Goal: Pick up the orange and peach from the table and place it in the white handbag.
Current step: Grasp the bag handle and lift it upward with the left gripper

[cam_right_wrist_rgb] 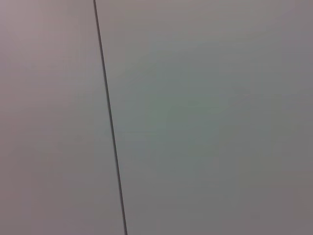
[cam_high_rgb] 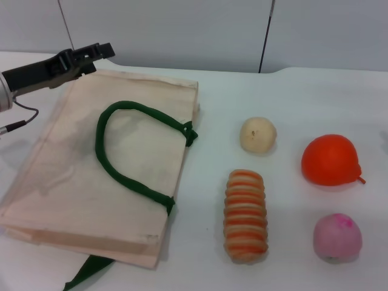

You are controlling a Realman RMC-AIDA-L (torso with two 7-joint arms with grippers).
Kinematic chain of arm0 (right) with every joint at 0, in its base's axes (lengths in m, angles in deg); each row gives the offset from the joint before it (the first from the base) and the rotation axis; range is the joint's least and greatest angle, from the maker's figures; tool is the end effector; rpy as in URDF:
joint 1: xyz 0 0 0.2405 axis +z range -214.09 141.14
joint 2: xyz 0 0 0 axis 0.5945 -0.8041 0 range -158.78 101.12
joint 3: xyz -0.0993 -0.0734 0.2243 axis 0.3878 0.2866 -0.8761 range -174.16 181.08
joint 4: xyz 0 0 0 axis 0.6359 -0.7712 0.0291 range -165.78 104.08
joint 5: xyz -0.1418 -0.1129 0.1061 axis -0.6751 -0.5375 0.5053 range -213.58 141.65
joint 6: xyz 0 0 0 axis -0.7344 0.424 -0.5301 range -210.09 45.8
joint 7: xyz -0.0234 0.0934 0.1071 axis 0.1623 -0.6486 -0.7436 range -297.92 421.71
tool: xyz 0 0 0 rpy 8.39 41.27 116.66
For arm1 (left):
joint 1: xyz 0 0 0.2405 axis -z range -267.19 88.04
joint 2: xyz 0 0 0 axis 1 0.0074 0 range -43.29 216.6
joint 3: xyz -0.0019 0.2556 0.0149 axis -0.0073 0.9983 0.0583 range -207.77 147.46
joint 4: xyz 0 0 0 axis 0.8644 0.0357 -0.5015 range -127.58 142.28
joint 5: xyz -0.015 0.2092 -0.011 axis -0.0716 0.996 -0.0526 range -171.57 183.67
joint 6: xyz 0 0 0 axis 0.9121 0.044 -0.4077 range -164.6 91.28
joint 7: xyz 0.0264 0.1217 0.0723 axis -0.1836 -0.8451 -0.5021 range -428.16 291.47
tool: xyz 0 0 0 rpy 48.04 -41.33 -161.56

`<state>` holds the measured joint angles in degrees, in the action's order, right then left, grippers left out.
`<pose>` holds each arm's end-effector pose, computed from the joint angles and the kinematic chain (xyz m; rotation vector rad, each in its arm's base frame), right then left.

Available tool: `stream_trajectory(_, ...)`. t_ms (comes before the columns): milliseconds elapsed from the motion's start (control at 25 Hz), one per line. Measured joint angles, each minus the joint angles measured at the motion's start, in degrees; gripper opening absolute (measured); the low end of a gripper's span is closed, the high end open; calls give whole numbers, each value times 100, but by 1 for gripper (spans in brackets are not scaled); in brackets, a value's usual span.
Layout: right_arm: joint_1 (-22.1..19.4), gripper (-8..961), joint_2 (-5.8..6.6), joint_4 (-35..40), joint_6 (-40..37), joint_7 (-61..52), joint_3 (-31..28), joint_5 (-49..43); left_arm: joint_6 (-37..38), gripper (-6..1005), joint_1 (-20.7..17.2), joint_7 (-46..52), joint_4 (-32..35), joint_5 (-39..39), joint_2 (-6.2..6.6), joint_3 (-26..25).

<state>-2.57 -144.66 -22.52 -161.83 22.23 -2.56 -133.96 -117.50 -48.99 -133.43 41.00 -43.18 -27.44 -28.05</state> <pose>0.3013 0.3688 0.0524 -1.7036 0.5006 1.0452 -0.2912 0.3936 0.0794 -2.0030 -1.4814 -0.9994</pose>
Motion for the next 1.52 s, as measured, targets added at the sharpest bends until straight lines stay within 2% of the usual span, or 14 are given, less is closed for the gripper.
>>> stream_trajectory(400, 2, 762, 0, 19, 12, -4, 4, 0, -207, 859, -18, 331, 182, 66, 76, -6)
stream_trajectory(520, 3, 762, 0, 20, 18, -6, 4, 0, -224, 859, -60, -66, 165, -231, 60, -62)
stream_trajectory(720, 20, 762, 0, 20, 132, 3, 5, 0, -215, 859, -405, -2286, -325, -1980, -161, -71)
stream_trajectory(800, 25, 762, -1, 17, 186, 14, 4, 0, -225, 859, -536, -3170, -685, -2572, -199, -72)
stream_trajectory(880, 27, 762, -8, 3, 260, 31, -8, 10, -263, 859, -666, -4475, -1265, -3263, -210, -70)
stream_trajectory(1120, 46, 763, -37, -64, 402, 286, -207, 71, -283, 859, -835, -6979, -2336, -4398, -213, -71)
stream_trajectory(1280, 64, 763, -44, -214, 604, 620, -343, 72, -284, 859, -887, -7871, -2741, -4830, -217, -70)
stream_trajectory(1520, 64, 762, -44, -271, 618, 725, -430, 79, -321, 858, -947, -8253, -2975, -5157, -233, -50)
